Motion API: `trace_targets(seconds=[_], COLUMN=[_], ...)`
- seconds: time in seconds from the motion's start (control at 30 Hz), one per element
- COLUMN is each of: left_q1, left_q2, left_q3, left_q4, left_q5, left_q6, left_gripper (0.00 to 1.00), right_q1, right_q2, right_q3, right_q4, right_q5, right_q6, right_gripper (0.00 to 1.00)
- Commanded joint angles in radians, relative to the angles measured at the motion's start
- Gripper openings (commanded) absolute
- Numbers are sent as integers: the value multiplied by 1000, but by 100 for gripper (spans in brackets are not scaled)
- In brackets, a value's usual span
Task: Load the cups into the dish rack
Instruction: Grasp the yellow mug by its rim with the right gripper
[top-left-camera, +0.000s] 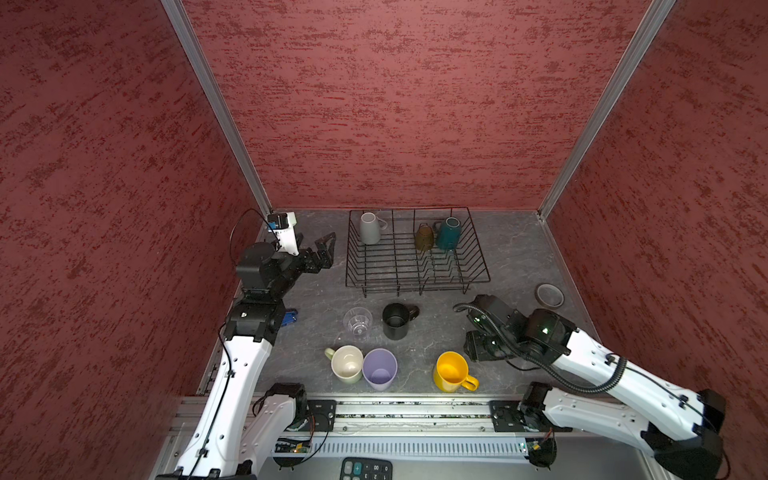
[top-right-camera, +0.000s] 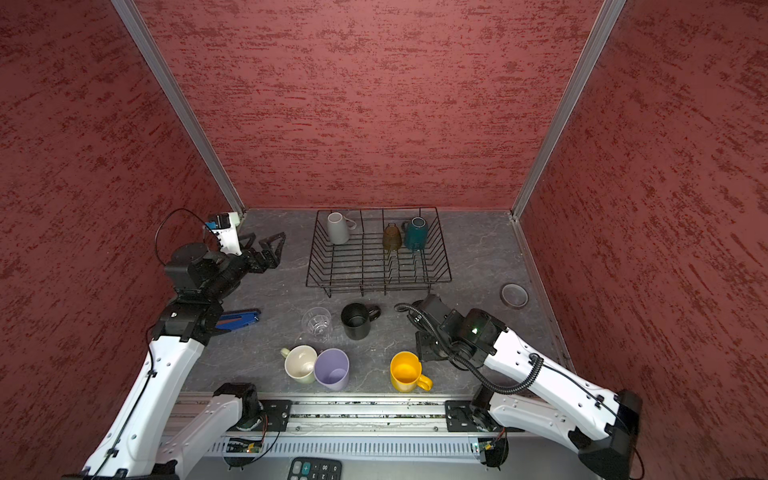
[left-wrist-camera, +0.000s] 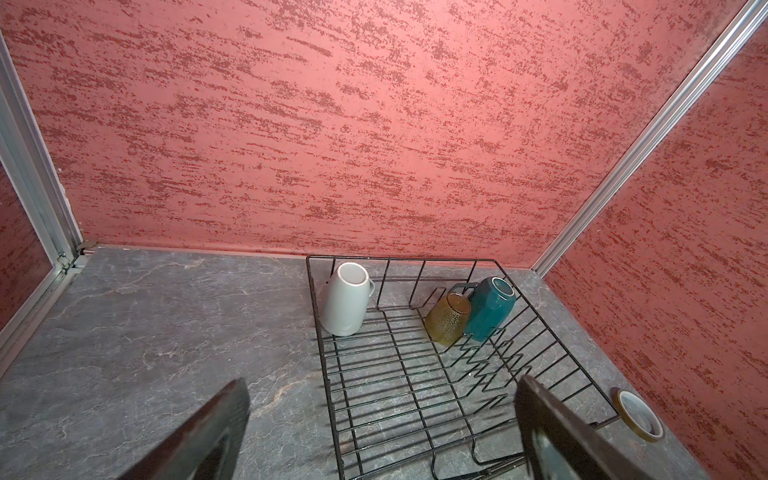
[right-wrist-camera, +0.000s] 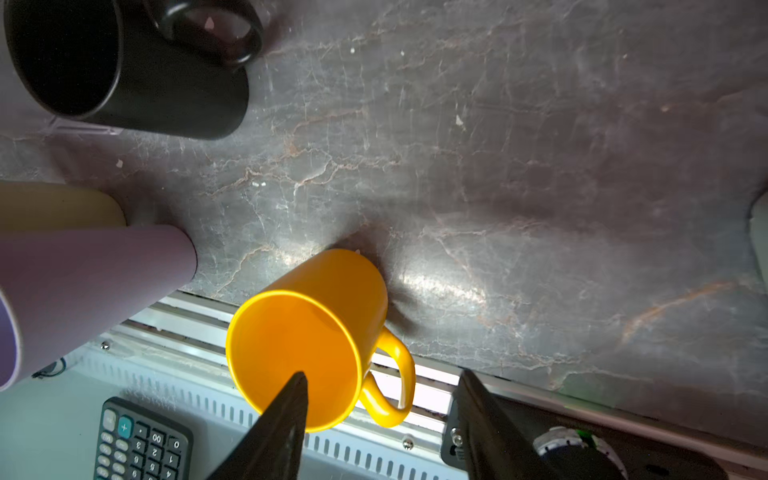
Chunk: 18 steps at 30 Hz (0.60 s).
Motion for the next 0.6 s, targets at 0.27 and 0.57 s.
trace_targets(seconds=[0.27,0.57], left_q1=[25,27], left_q2=[-6,-11], left_q3=[-12,-13], left_q4=[19,22], left_q5=[27,31], left_q6=[-21,-25], left_gripper=[100,100], right_q1=[114,119], right_q2=[30,141], right_q3=[-73,-136], right_q4=[64,187], right_q5=[-9,15], right_q6=[129,123], right_gripper=[55,46])
